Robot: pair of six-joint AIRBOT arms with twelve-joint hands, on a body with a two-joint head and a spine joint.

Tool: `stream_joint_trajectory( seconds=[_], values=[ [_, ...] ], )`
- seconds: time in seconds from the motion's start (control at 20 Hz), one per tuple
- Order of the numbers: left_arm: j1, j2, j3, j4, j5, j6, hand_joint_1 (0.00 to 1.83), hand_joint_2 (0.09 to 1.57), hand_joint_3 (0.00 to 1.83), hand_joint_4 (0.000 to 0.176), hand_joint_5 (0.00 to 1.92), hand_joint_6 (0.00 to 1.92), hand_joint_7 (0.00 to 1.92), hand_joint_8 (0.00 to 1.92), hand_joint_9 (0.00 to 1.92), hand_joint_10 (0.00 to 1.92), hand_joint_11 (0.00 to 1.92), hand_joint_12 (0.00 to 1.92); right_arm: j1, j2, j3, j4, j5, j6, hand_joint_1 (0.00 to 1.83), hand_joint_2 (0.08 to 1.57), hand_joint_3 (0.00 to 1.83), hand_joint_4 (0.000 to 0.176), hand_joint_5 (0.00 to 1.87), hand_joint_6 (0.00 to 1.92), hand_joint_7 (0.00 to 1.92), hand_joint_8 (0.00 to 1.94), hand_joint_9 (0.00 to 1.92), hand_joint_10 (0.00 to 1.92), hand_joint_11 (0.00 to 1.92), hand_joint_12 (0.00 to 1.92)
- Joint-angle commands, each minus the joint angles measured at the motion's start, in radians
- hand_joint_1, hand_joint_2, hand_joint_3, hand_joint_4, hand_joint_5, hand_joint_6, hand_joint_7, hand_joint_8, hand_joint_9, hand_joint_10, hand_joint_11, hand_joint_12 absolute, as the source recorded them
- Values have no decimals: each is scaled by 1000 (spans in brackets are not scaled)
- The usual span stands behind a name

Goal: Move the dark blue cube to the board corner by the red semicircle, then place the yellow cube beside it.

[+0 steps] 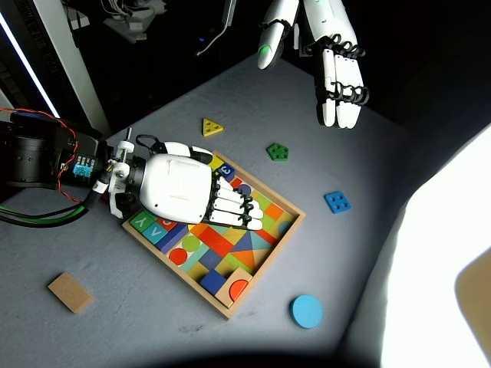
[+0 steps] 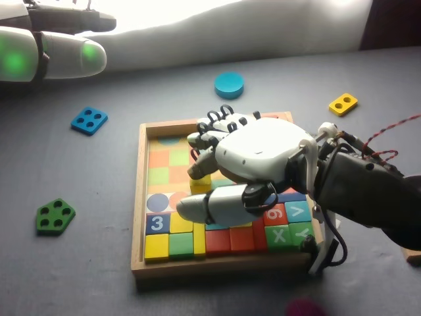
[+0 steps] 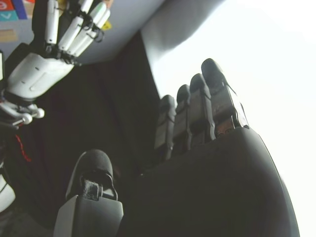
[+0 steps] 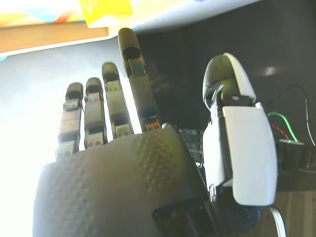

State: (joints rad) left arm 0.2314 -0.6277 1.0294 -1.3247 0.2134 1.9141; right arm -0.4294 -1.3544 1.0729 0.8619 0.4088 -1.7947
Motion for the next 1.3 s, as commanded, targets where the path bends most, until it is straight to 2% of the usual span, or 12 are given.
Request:
stream_joint_trajectory(
  seconds=[0.0,0.15,0.25,0.35,0.85,1.05,1.25],
  values=[
    [-15,-3,5,-30,-29,-6,0,1242,0,24,148,4,97,2,78,1,0,464,-3,3,-2,-26,65,-7,0,1189,2,0,637,10,161,2,8,3,0,0],
    [-15,-3,5,-30,-29,-7,0,1240,0,28,132,0,87,0,79,1,0,475,-20,4,-2,-26,63,-26,0,1190,2,0,629,6,169,6,12,5,0,0],
    [-15,-3,5,-30,-29,-7,0,1242,0,19,127,1,81,0,77,0,0,464,-27,8,-2,-26,64,-50,0,1186,0,0,628,5,156,1,3,1,0,0],
    [-16,-3,5,-30,-29,-8,0,1244,1,19,129,2,81,1,76,0,0,460,-30,19,3,-26,64,-55,0,1184,0,0,626,4,161,3,5,2,0,0],
    [-15,-3,3,-30,-29,-8,0,1253,0,23,149,5,104,4,97,5,0,557,-33,65,66,-26,65,-48,0,1190,2,0,629,6,177,10,4,2,0,0],
    [-15,-3,3,-30,-29,-8,0,1254,0,20,127,0,82,1,73,1,0,474,-43,84,75,-26,64,-51,0,1188,0,0,632,7,171,5,9,4,0,0],
    [-15,-3,2,-30,-29,-8,0,1253,0,22,150,3,103,2,94,3,0,523,-47,103,75,-26,64,-62,0,1191,2,0,620,1,158,0,2,1,0,0]
  ],
)
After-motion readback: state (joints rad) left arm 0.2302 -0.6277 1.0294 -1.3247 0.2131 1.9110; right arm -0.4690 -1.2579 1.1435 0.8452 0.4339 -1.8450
